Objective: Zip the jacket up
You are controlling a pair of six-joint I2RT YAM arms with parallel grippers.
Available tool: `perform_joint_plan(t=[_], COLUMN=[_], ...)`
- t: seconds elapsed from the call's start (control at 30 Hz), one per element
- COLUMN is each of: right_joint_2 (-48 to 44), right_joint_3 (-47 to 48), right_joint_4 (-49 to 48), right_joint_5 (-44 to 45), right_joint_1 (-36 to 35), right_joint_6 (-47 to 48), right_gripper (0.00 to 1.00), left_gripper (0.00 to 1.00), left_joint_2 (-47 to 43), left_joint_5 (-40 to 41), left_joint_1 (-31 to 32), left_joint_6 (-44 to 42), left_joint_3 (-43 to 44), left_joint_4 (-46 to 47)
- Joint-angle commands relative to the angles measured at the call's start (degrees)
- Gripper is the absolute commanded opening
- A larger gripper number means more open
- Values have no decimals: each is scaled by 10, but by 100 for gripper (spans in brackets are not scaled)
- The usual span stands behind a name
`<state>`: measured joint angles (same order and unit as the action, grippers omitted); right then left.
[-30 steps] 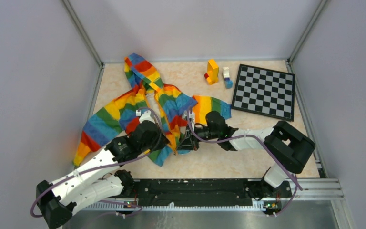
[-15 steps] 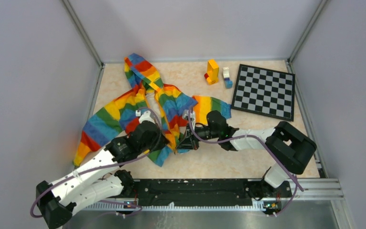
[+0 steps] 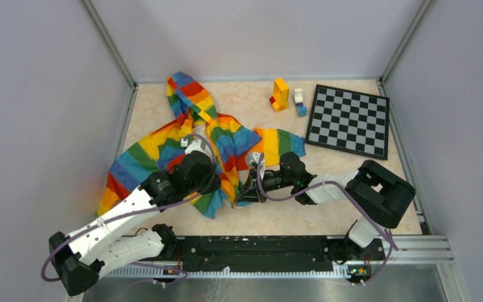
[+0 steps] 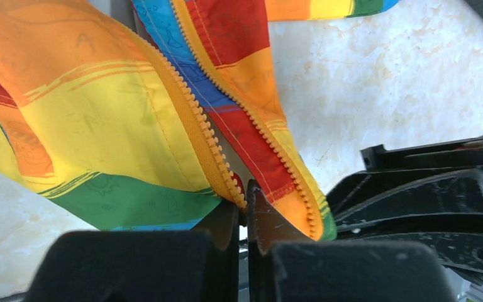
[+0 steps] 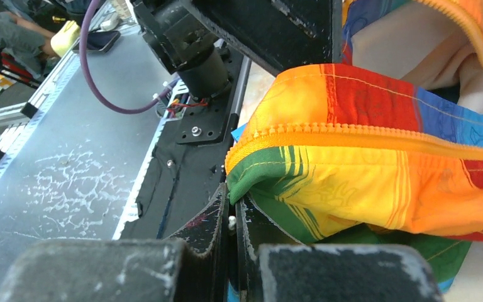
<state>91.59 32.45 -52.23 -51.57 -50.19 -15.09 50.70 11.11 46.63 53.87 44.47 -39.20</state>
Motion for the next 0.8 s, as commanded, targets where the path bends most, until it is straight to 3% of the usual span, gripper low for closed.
perform_joint_plan(t=[0.0,0.33,0.47,0.77], right_joint_2=[26,58,64,73], right_joint_3=[8,-3,2,22], right_joint_4=[-121,-236,-237,-206], right_joint_5=[-34,-30,-55,-68], right_joint_1=[-3,7,17,17], right_joint_6=[7,-64,-74,-74], right_gripper=[0,0,0,0], left_gripper=[0,0,0,0], left_joint_2=[9,-91,-104,-98], left_joint_5=[-19,-50,-69,-23], left_joint_1=[2,2,1,1], left_joint_6=[-7,-40,-80,-97], left_joint_3=[54,-23,-25,10], left_joint_4=[-33,12,19,-4])
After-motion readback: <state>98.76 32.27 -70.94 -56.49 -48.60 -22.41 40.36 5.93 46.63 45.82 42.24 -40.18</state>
